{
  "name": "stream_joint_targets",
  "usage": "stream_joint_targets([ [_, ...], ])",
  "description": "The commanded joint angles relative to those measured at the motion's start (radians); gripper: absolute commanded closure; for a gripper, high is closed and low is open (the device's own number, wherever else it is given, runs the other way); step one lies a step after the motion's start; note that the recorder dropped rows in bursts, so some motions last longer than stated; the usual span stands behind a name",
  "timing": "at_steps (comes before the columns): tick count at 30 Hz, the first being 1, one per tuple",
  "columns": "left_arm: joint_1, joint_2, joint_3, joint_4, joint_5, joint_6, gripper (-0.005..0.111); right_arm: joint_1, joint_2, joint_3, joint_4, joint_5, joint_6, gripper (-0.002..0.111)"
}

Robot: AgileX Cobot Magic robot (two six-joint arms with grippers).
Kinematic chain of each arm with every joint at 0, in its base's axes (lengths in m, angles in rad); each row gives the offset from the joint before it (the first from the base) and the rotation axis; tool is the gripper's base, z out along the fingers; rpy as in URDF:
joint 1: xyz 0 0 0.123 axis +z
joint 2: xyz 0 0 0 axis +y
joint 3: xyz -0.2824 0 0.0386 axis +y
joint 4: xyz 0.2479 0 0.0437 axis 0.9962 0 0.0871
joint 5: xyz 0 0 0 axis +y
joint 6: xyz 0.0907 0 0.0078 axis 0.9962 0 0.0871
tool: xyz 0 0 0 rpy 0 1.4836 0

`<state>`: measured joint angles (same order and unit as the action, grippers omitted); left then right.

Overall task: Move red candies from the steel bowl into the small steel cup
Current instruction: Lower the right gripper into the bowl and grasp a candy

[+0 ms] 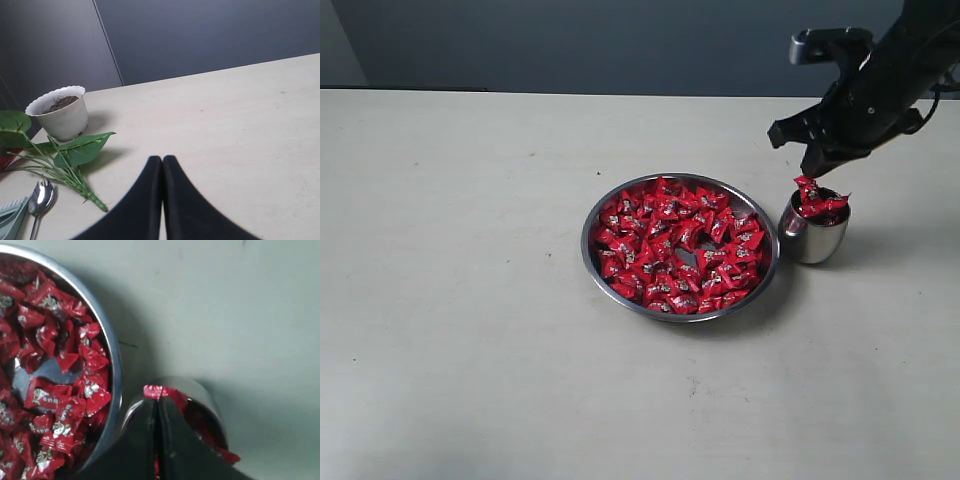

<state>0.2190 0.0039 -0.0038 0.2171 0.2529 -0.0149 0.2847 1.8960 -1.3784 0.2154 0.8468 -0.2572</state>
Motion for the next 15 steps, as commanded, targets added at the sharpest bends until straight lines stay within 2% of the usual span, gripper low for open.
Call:
stream_joint_targets([
  [1, -0.003, -0.004, 0.004, 0.005, -0.011, -0.004, 0.106, -0.006, 0.040, -0.002, -0.002, 0.026, -0.004, 0.108],
  [10, -0.003, -0.004, 0.004, 0.005, -0.011, -0.004, 0.106, -0.006, 0.000, -0.002, 0.033, 0.020, -0.006, 0.108],
  [15, -0.003, -0.004, 0.004, 0.005, -0.011, -0.004, 0.106, -0.003, -0.068, -0.002, 0.295, 0.038, -0.180, 0.108],
])
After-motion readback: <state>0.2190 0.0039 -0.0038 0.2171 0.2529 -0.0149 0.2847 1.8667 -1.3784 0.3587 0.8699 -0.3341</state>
